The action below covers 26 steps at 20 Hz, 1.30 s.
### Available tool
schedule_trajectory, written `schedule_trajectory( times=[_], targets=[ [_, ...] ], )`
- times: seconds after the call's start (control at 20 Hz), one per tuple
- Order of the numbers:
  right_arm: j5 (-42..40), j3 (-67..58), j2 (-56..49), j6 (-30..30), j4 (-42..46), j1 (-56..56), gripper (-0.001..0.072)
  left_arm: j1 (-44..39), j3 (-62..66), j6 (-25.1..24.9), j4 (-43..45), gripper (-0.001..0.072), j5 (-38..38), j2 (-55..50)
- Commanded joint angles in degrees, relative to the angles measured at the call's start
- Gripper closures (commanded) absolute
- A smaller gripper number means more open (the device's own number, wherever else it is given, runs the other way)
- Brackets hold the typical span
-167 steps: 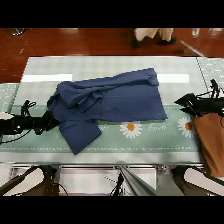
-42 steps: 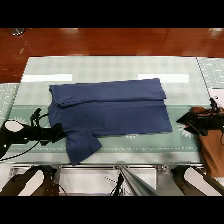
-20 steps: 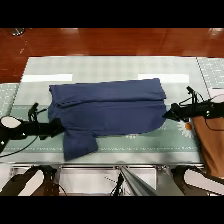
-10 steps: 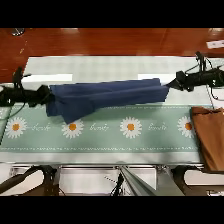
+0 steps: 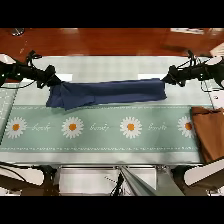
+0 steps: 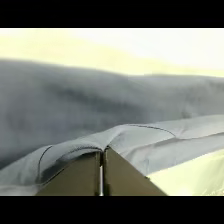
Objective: Fold the shirts.
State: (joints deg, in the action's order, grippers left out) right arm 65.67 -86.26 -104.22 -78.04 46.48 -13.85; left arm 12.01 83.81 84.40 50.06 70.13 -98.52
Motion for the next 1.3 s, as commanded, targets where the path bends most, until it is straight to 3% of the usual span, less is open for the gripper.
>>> schedule_trajectory(
  times=[0.0,0.1,0.25,0.4,0.5,0.65,0.75,0.9,0.95,1.0,1.05,1.15,1.25],
  targets=[
    [-1.4,-0.9,-3.13,2.19,-2.89,0.09,0.0088,-0.9,3.91,0.07,0.04,0.0041,3.5,-5.77],
    [-0.13,-2.75,-3.06,2.38,-2.45,-1.53,0.0087,0.31,5.42,2.38,4.24,0.0013,6.99,-6.01],
    [6.45,-7.26,-3.06,2.1,-2.23,-6.82,0.0088,4.94,8.24,5.92,20.31,0.0013,16.74,-2.91],
    [12.76,-7.28,-4.35,-1.27,3.89,-9.38,0.0088,9.05,3.5,3.98,29.27,0.0013,14.82,5.18],
    [14.62,-7.28,-6.08,-1.14,4.76,-8.13,0.0088,10.05,-5.79,5.18,24.06,0.0013,2.78,13.81],
    [14.25,-7.3,-8.63,-0.98,4.55,-4.17,0.0088,5.55,-25.16,-0.22,10.4,0.0013,-15.93,29.75],
    [14.36,-7.3,-10.21,-0.98,3.96,-1.55,0.0088,0.68,-33.9,-2.19,6.49,0.0013,-19.87,36.96],
    [13.51,-7.3,-11.26,-0.17,1.11,1.6,0.01,-6.27,-37.68,-2.14,6.23,0.0013,-17.79,39.5],
    [12.7,-7.3,-11.26,0.68,-0.2,2.54,0.0213,-8.28,-37.66,-2.12,6.21,0.0013,-17.73,39.15],
    [12.5,-7.3,-11.19,0.72,-1.4,2.99,0.0434,-9.94,-37.66,-2.14,6.21,0.0015,-18.29,38.82],
    [13.0,-7.3,-10.93,1.18,-2.8,3.3,0.0702,-11.39,-37.64,-2.14,6.21,0.0069,-18.8,38.49],
    [14.71,-7.3,-8.48,2.89,-1.9,2.71,0.0696,-13.35,-37.64,-2.16,6.21,0.0696,-18.95,38.05],
    [18.64,-7.28,-3.87,5.35,2.45,1.84,0.0696,-16.39,-37.53,-5.4,6.23,0.069,-20.28,38.01]
  ],
)
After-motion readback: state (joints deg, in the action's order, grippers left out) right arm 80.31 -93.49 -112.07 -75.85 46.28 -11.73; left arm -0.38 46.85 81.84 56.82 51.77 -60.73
